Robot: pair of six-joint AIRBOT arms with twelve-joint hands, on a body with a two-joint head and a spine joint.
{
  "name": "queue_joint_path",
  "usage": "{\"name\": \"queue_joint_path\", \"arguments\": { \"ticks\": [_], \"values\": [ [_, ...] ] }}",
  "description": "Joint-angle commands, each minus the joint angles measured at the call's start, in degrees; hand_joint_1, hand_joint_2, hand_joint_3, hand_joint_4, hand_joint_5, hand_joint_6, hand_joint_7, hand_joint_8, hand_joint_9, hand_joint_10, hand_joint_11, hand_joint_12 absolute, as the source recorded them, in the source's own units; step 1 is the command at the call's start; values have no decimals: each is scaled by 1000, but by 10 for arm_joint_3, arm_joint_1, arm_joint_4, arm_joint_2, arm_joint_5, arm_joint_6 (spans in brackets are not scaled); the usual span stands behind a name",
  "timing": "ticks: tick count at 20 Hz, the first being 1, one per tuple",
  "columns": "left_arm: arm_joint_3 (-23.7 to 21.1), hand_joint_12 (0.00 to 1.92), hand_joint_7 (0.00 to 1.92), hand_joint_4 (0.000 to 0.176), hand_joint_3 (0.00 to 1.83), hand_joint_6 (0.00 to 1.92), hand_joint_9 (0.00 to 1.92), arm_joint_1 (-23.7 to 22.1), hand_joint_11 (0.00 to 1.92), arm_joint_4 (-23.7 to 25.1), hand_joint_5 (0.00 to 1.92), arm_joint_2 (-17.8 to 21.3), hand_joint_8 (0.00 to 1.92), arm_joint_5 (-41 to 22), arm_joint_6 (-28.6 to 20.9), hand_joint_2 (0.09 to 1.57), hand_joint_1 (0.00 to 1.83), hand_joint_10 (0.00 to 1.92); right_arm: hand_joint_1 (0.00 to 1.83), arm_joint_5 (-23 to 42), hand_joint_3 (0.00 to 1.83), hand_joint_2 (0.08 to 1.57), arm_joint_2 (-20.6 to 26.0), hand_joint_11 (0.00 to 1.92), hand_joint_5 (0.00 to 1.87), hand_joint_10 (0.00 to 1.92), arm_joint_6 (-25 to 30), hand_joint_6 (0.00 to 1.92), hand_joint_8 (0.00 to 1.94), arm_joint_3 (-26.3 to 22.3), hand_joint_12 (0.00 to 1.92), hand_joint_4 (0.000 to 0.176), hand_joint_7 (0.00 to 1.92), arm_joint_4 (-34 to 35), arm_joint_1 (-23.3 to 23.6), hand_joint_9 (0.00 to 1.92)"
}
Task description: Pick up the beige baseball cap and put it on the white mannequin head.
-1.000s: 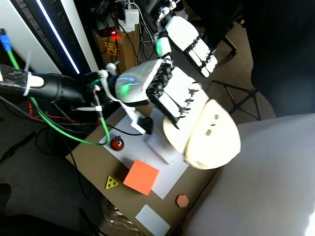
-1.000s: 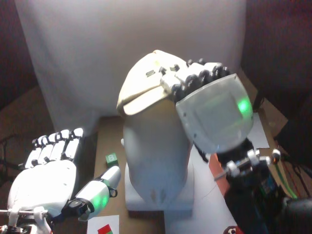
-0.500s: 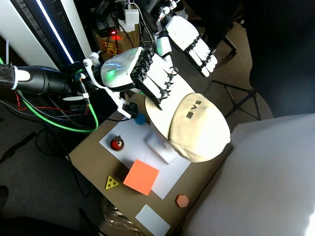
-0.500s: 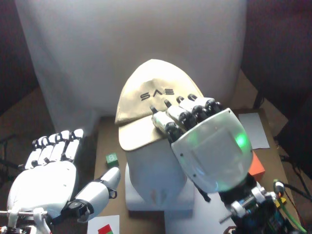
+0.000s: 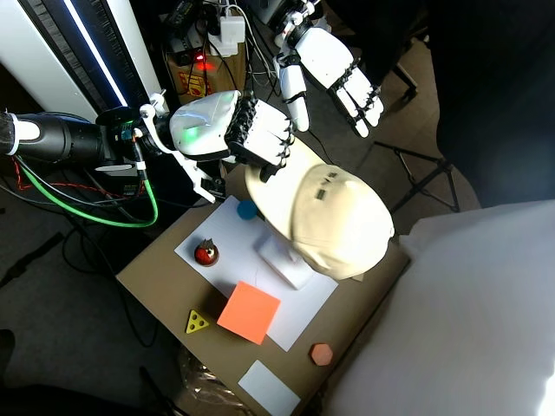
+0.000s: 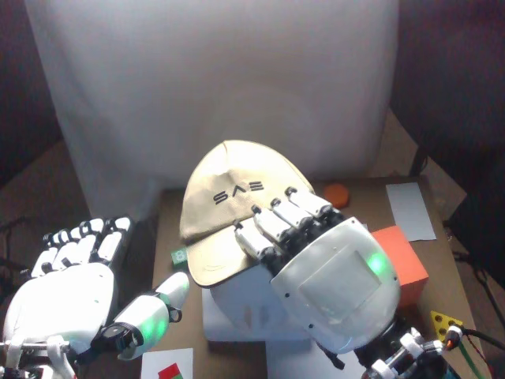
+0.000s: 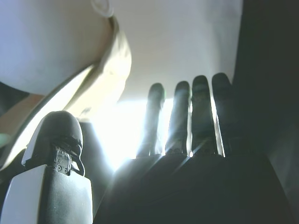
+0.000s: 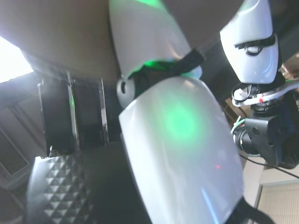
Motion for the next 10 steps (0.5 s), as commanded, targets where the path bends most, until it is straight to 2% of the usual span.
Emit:
{"name": "queue_joint_path", "arguments": {
  "ticks": [1, 5, 10],
  "values": [
    [0, 37, 52, 76, 0, 7, 76, -1, 57, 33, 93, 3, 3, -58, -3, 1130, 0, 6, 1371, 42, 1, 1129, -1, 903, 872, 1268, -4, 991, 1040, -3, 1256, 0, 910, -27, -1, 964],
    [0, 37, 51, 76, 0, 6, 75, -1, 53, 31, 94, 3, 2, -58, -3, 1130, 0, 4, 1371, 40, 0, 1133, -4, 892, 853, 1278, -9, 995, 1052, -13, 1262, 0, 916, -32, -20, 953],
    [0, 40, 51, 76, 0, 4, 76, 0, 52, 28, 95, 3, 1, -59, -3, 1130, 0, 3, 1372, 66, 0, 1129, -4, 898, 865, 1271, -34, 985, 1040, -56, 1265, 0, 922, 16, -38, 956]
  ]
}}
